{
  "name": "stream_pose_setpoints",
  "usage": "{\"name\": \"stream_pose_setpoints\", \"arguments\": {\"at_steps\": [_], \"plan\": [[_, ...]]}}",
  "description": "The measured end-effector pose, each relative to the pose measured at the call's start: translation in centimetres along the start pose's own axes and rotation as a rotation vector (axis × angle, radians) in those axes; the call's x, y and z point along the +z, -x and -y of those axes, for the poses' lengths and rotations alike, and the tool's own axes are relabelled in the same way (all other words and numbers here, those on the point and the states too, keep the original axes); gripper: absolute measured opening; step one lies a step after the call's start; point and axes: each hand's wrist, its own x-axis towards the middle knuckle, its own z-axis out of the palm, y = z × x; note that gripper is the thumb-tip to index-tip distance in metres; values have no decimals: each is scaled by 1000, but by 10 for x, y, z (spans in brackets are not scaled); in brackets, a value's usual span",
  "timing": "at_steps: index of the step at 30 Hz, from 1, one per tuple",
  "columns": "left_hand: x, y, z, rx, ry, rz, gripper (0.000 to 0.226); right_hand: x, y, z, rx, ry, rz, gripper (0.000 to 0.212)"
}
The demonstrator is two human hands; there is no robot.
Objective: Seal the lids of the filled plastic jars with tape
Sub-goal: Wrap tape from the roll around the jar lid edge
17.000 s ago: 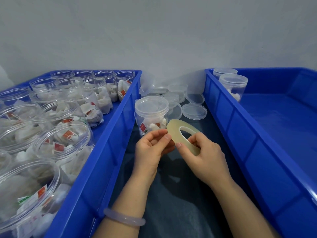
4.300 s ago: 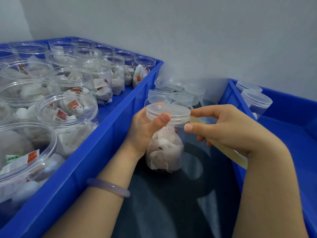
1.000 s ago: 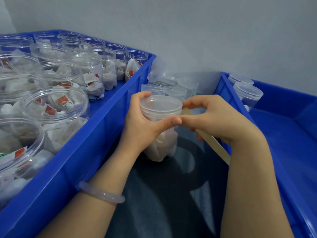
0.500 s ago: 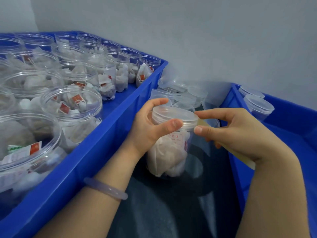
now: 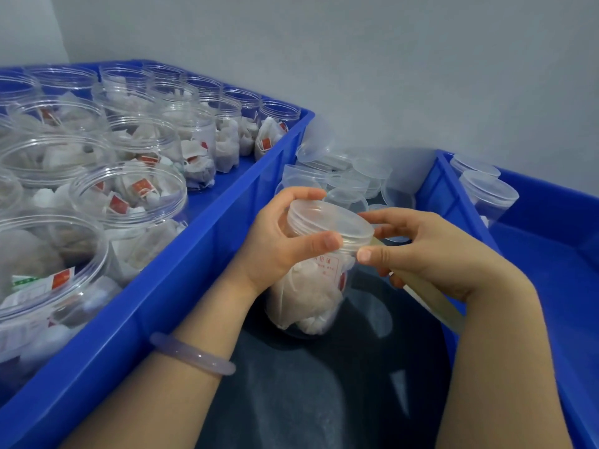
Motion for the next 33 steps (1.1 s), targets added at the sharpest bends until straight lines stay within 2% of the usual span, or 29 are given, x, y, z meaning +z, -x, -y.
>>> {"name": "stream_pose_setpoints", "arguments": {"at_steps": [3,5,8,14,17,21,25,27,29,30,31,33], "plan": [[3,1,-2,-12,-78,2,98,-3,1,-3,-44,-5,-35,64],[4,0,-3,-14,-105,-14,91,-2,-2,-4,-65,-7,-63,65],[2,-1,-3,38,-105,-68,69,-1,-4,-5,-69,-24,-50,69],[0,-4,-1,67,-5,-97,72,1,-7,-9,-106,-67,-68,65],[-2,-3,-7,80,-83,-71,63,3,-10,-8,-59,-45,-91,60],[-3,-3,-27,90,-538,99,54,0,-9,-11,13,156,-71,54],[18,-16,-56,-37,-1014,191,68,1,-9,-9,21,231,-90,57],[30,-29,-69,-163,-1226,276,85,1,-9,-9,20,207,-98,57],[42,-47,-79,-346,-1412,423,123,1,-8,-9,24,177,-89,57],[48,-56,-85,-402,-1493,500,127,2,-8,-9,25,184,-83,56],[55,-64,-89,-423,-1560,565,121,3,-9,-9,23,207,-82,56],[66,-80,-90,-432,-1626,633,93,4,-11,-9,22,239,-91,52]]}}
